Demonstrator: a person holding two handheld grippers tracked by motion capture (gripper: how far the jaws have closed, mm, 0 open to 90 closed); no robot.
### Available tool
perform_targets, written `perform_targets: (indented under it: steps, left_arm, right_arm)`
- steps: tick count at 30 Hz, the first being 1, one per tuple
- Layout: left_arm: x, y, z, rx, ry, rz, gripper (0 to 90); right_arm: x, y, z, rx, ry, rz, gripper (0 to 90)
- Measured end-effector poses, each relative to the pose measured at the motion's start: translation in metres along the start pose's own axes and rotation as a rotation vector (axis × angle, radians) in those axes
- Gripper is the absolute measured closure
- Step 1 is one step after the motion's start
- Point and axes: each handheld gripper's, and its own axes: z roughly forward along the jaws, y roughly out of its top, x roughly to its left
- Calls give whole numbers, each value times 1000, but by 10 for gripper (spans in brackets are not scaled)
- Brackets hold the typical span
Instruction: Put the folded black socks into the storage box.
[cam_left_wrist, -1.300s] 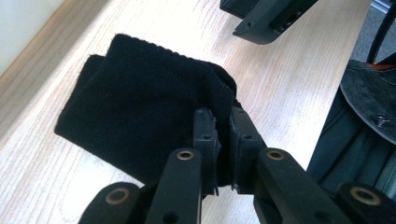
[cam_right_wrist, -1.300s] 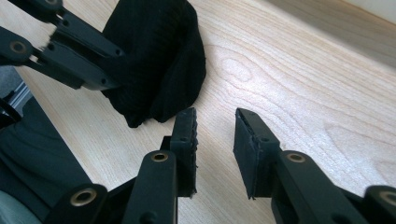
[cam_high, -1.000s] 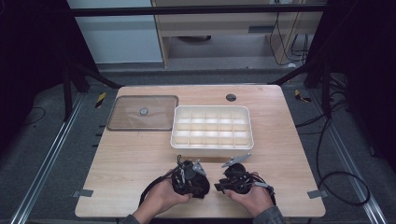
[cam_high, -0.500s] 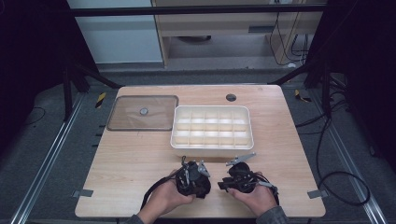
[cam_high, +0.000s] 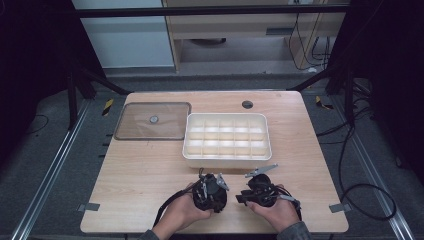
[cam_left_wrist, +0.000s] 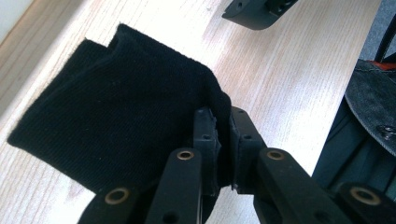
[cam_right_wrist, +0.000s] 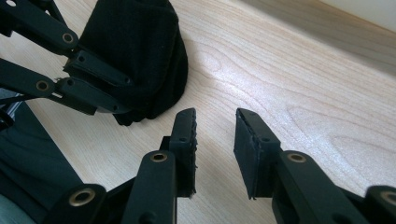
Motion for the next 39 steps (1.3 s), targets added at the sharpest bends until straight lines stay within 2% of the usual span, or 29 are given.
perform_targets:
  steps: [6, 13, 17, 27, 39]
  left_arm:
    - [2, 2, 2, 3, -25, -6, 827]
    - [1, 6, 5, 8, -24, 2, 827]
    - [-2, 5, 7, 5, -18, 23, 828]
    - [-3, 5, 7, 0, -17, 23, 828]
    - [-7, 4, 13, -11, -41, 29, 830]
  right_arm:
    - [-1, 0, -1, 0, 1, 1, 693]
    - [-3, -1, -3, -3, -4, 11, 694]
    - [-4, -1, -5, -11, -4, 10, 693]
    - [-9, -4, -9, -19, -9, 18, 691]
    - [-10, -7, -7, -18, -8, 22, 690]
